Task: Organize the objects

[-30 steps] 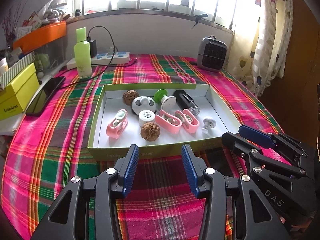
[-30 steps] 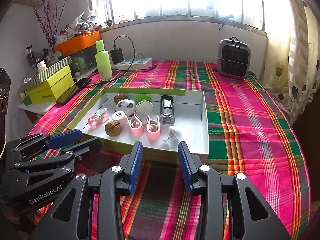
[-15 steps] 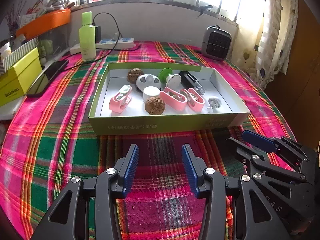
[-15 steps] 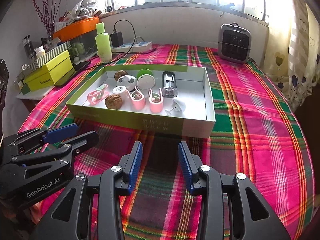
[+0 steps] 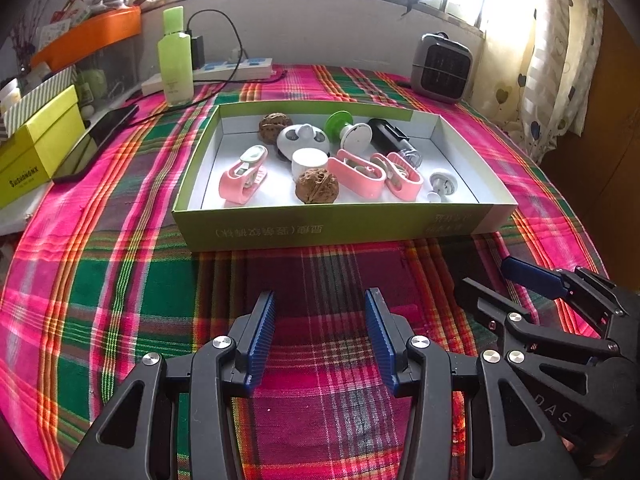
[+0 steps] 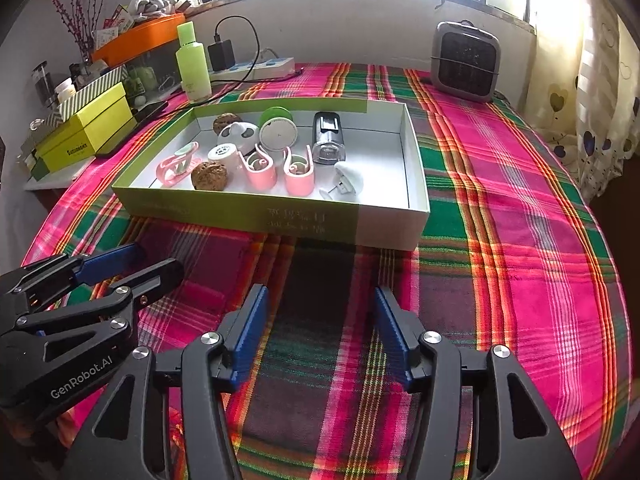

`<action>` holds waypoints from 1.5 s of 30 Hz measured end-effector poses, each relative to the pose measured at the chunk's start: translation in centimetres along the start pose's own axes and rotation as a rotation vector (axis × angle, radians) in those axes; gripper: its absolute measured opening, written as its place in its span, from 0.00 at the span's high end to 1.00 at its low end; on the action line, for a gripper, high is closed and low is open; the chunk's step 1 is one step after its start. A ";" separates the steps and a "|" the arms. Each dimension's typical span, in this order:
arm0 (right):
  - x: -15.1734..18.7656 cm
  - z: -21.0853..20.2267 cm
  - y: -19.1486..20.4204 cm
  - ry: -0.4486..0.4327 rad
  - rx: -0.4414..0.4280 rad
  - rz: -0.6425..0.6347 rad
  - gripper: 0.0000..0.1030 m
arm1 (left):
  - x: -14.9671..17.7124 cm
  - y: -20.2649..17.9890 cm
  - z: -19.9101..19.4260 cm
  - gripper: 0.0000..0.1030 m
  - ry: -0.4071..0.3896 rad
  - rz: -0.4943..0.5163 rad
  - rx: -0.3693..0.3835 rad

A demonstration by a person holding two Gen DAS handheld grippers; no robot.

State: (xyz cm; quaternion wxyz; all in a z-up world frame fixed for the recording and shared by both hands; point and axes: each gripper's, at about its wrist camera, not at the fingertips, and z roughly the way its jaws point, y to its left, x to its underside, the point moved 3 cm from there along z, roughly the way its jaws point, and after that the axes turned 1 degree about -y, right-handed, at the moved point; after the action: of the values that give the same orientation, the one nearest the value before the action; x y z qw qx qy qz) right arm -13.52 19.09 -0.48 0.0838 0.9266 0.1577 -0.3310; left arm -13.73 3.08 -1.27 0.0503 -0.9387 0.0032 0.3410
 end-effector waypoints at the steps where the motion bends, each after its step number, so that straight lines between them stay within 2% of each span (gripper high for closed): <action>1: 0.0 0.0 -0.1 0.003 0.001 0.004 0.47 | 0.0 0.0 0.0 0.58 -0.002 0.000 -0.003; 8: 0.1 0.1 -0.2 0.009 0.029 -0.003 0.45 | 0.0 -0.5 0.2 0.57 -0.008 0.019 -0.044; 15: 0.1 0.3 -0.2 0.018 0.054 -0.008 0.38 | 0.0 -0.5 0.2 0.53 -0.008 0.014 -0.033; 27: 0.1 0.2 -1.1 0.021 0.081 0.018 0.34 | 0.0 -0.7 0.3 0.48 -0.004 0.026 -0.030; 45: 0.1 0.3 -1.5 0.024 0.082 0.021 0.31 | 0.0 -0.8 0.3 0.47 -0.004 0.026 -0.028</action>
State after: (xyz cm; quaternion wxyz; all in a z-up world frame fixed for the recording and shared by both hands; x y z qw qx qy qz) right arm -14.16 20.46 -0.85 0.0473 0.9346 0.1355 -0.3254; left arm -13.87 3.86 -1.42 0.0326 -0.9384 0.0106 0.3437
